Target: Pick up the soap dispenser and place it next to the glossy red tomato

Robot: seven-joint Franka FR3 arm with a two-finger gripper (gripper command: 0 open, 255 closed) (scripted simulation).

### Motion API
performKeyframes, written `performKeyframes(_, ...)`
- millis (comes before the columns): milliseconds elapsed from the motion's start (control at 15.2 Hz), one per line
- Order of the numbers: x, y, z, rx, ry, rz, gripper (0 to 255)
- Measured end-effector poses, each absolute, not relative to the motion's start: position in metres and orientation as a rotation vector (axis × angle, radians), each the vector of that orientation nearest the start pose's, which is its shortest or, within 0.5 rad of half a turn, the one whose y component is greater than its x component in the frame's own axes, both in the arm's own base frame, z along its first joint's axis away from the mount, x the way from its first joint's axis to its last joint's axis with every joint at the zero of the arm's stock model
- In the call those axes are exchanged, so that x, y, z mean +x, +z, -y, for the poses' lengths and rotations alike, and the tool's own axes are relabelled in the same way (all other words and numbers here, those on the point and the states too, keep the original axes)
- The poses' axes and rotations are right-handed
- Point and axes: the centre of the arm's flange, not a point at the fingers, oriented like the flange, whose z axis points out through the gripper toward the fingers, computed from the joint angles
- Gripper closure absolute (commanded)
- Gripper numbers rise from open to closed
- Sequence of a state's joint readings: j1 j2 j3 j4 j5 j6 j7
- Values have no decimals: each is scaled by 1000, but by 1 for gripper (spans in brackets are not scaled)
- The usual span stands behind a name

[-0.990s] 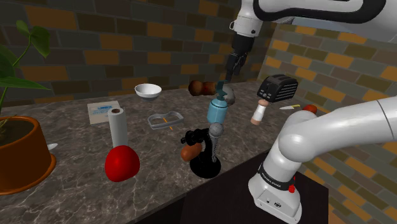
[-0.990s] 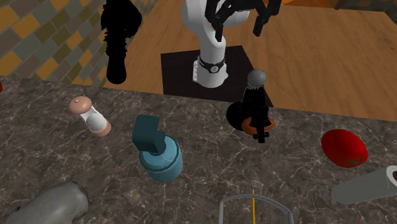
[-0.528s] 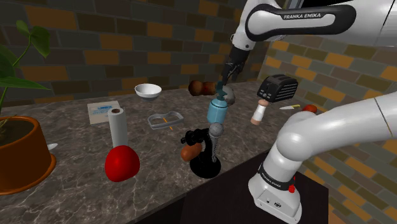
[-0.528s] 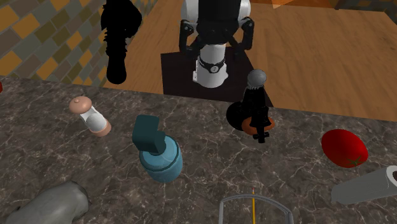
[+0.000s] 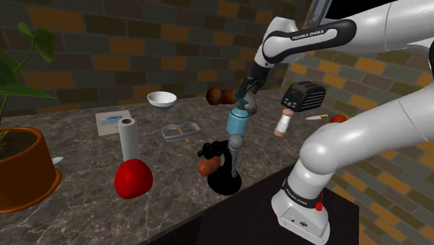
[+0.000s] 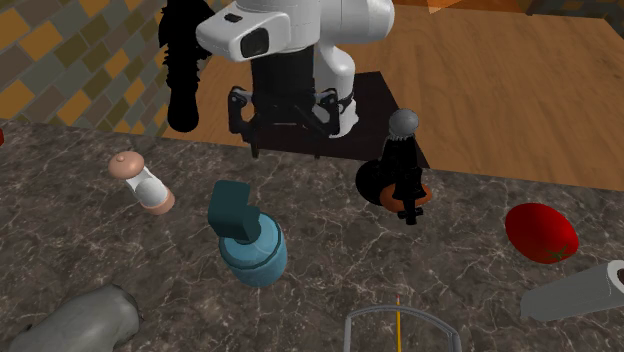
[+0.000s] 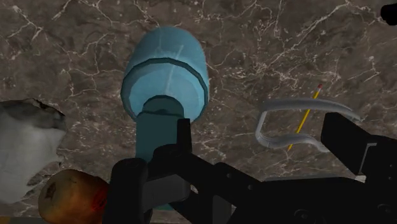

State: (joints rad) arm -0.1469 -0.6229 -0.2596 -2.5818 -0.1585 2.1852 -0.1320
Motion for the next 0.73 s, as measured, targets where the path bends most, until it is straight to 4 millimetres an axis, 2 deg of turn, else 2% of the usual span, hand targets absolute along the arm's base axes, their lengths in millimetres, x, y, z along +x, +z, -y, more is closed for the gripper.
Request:
performKeyframes(396,359,436,222,-3127,-449,-436,0)
performKeyframes(726,367,408,232,-3123,-468,-463,0)
